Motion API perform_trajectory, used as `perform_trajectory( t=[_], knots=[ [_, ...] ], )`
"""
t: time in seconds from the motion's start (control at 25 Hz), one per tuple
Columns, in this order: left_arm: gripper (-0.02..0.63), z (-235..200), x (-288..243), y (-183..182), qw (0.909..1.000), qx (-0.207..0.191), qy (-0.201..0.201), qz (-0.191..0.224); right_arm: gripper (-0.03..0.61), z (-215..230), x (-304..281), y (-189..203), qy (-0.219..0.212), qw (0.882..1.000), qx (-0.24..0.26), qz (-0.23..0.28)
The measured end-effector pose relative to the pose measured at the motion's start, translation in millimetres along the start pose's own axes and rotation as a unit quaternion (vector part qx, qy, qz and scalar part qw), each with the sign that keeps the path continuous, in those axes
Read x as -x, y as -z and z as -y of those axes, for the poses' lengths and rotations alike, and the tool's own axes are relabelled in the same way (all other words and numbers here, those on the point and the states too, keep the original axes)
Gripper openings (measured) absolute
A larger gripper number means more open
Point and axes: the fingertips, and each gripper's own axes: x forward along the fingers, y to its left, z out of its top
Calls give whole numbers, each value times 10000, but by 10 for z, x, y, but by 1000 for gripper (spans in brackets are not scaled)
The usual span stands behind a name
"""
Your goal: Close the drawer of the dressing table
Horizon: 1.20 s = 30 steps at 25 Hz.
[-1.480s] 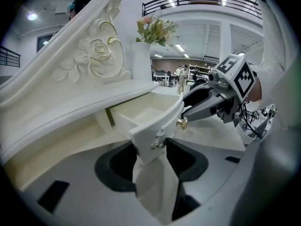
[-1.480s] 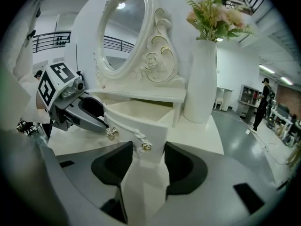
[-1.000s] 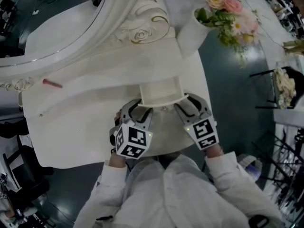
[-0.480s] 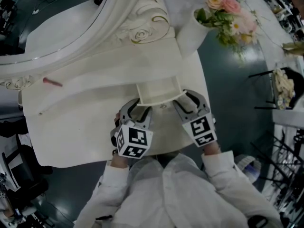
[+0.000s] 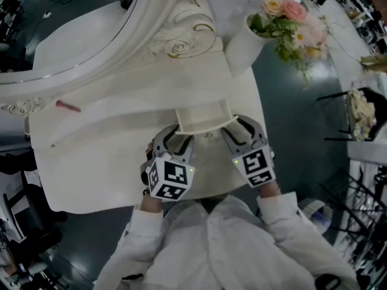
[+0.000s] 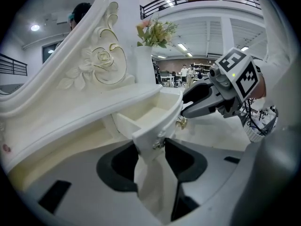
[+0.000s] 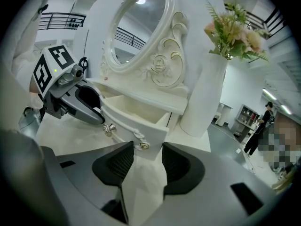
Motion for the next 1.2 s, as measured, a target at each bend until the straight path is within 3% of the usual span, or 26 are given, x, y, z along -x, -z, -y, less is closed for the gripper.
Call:
perform_trajectory(
  t=[0.56, 0.88, 1.2],
  knots=[
    [181, -126, -80, 6, 9998, 3, 152, -144, 173, 6, -81, -30, -231, 9993, -303, 5],
    [181, -205, -119, -2, 9993, 356, 96, -72, 173, 35, -191, -52, -453, 9954, -817, 214],
    [186, -256, -174, -19, 9976, 685, 107, -4, 173, 99, -248, -74, -310, 9949, -943, 192]
  ],
)
